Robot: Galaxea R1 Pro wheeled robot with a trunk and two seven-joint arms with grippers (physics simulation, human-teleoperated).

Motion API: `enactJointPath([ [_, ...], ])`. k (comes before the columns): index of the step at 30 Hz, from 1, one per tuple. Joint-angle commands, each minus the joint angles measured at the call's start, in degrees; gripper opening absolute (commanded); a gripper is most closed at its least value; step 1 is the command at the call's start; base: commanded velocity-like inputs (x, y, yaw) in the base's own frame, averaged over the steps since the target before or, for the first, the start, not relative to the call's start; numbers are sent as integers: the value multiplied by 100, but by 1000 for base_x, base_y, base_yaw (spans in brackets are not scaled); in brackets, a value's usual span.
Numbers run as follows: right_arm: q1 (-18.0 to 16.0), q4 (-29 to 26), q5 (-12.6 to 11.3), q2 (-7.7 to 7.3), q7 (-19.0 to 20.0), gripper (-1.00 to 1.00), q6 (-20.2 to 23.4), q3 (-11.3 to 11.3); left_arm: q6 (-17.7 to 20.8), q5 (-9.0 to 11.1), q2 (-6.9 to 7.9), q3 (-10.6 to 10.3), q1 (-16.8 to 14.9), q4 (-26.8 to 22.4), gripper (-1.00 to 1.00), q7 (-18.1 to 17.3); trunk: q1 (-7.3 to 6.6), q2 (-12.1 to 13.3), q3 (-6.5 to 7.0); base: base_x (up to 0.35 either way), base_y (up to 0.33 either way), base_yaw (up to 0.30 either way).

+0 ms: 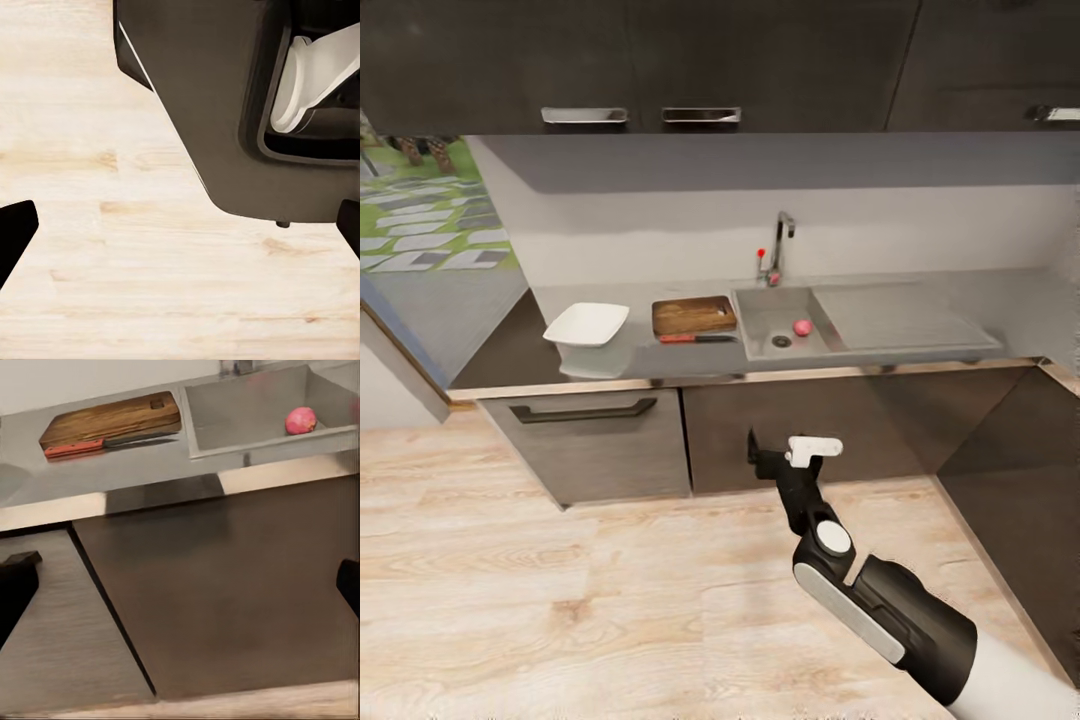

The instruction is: In the kitchen, take the Vidalia onion out of the sink, dice it on the chopping board with the paring knife, put the diced onion into the bowl on the countertop, then place both the paring knife and the chopping board into the sink.

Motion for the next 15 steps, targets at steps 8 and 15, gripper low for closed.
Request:
enactJointPath([
  [8,-10,826,-50,13,-40,100,-557,657,-6,26,2,-1,-79,-68,100,20,2,-11,-10,-34,-21,0],
  [15,-10,1999,-252,59,-48,100,-1460,1631,14,13,188,4,-537,7,100,38,2,-11,-10,-1,0,0],
])
